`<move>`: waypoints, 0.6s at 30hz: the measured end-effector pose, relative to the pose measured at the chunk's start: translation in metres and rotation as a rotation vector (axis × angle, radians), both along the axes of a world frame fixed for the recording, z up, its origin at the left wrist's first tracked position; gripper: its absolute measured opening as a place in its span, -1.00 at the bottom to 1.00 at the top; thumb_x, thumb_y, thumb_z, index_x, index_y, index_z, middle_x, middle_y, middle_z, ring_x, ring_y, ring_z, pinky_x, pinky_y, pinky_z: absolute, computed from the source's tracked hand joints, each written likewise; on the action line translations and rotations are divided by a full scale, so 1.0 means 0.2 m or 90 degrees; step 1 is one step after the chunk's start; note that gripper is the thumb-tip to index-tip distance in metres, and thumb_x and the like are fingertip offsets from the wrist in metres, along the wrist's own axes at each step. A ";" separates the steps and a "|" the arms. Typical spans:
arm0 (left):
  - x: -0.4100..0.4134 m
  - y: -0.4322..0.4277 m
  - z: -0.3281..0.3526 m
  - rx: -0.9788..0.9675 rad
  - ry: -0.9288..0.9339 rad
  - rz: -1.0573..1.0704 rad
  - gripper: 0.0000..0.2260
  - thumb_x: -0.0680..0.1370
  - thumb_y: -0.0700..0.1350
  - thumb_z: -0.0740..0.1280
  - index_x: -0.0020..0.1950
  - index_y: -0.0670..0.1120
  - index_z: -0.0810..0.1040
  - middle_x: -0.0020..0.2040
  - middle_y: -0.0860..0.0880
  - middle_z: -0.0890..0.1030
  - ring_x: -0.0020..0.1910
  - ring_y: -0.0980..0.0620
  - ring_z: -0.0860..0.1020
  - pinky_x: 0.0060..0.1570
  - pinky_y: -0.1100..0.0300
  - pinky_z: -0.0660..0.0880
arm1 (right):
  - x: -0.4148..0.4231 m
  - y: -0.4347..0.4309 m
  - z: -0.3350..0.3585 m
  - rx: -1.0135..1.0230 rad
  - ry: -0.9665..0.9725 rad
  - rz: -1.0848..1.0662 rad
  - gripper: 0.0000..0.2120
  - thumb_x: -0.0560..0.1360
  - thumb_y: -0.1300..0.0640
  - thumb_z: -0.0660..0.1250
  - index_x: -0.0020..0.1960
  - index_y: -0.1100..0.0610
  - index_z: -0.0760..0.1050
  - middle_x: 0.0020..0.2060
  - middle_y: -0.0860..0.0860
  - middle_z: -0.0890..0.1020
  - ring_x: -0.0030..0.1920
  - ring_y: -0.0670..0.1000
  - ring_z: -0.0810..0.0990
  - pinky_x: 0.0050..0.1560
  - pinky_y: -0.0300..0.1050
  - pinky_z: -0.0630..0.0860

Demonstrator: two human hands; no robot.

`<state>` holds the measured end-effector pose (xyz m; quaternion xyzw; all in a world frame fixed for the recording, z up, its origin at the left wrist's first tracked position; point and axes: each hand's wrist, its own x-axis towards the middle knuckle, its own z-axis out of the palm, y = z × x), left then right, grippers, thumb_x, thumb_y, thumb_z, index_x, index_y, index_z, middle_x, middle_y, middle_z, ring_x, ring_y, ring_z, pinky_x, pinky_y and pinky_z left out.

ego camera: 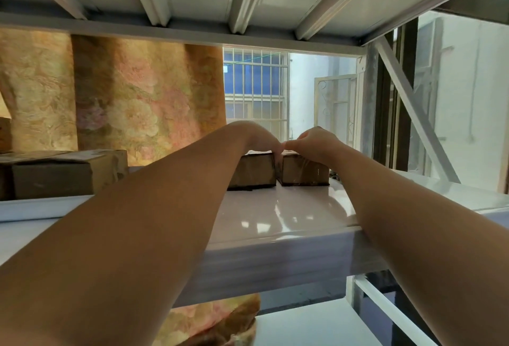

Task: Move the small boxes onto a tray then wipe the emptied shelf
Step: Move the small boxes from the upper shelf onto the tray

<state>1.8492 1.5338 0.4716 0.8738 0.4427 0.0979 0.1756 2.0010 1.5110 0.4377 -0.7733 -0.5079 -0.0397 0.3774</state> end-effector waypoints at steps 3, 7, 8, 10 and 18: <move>-0.02 0.06 0.00 0.049 -0.113 0.040 -0.76 0.45 -0.02 0.30 0.01 -0.15 0.46 -0.09 -0.10 0.47 -0.18 -0.03 0.48 -0.32 0.18 0.39 | 0.01 0.02 -0.01 -0.005 -0.007 -0.029 -0.56 0.42 -0.25 0.29 -0.25 0.15 0.43 -0.35 0.00 0.44 -0.17 0.06 0.47 -0.29 -0.16 0.32; -0.05 0.12 -0.01 0.095 -0.213 0.091 -0.50 0.35 0.07 0.32 0.22 -0.07 0.32 -0.08 -0.07 0.43 -0.13 -0.02 0.44 -0.31 0.16 0.38 | 0.01 0.03 -0.01 -0.017 -0.014 -0.047 -0.41 0.39 -0.34 0.24 0.02 0.19 0.51 -0.11 0.07 0.51 -0.05 0.08 0.49 -0.11 -0.09 0.38; -0.05 0.13 -0.01 0.094 -0.223 0.093 -0.42 0.35 0.08 0.32 0.31 -0.06 0.27 -0.02 -0.07 0.42 -0.07 -0.03 0.44 -0.27 0.15 0.40 | 0.01 0.04 -0.01 -0.022 -0.010 -0.047 -0.35 0.38 -0.37 0.23 0.10 0.20 0.51 -0.04 0.10 0.54 -0.01 0.09 0.50 -0.09 -0.07 0.39; -0.05 0.15 -0.01 0.096 -0.249 0.092 -0.34 0.38 0.08 0.31 0.41 -0.06 0.19 0.11 -0.08 0.38 0.02 -0.04 0.41 -0.20 0.13 0.42 | -0.01 0.03 -0.01 -0.044 -0.008 -0.040 -0.27 0.35 -0.41 0.22 0.21 0.18 0.49 0.13 0.12 0.55 0.09 0.11 0.51 -0.04 -0.06 0.41; -0.04 0.18 -0.03 0.176 -0.230 0.088 -0.33 0.44 0.11 0.29 0.47 -0.05 0.13 0.35 -0.09 0.29 0.06 0.01 0.28 -0.20 0.15 0.30 | -0.07 0.01 0.00 -0.182 -0.064 -0.034 -0.23 0.32 -0.41 0.26 0.33 0.09 0.40 0.25 0.09 0.47 0.21 0.12 0.44 0.15 0.01 0.43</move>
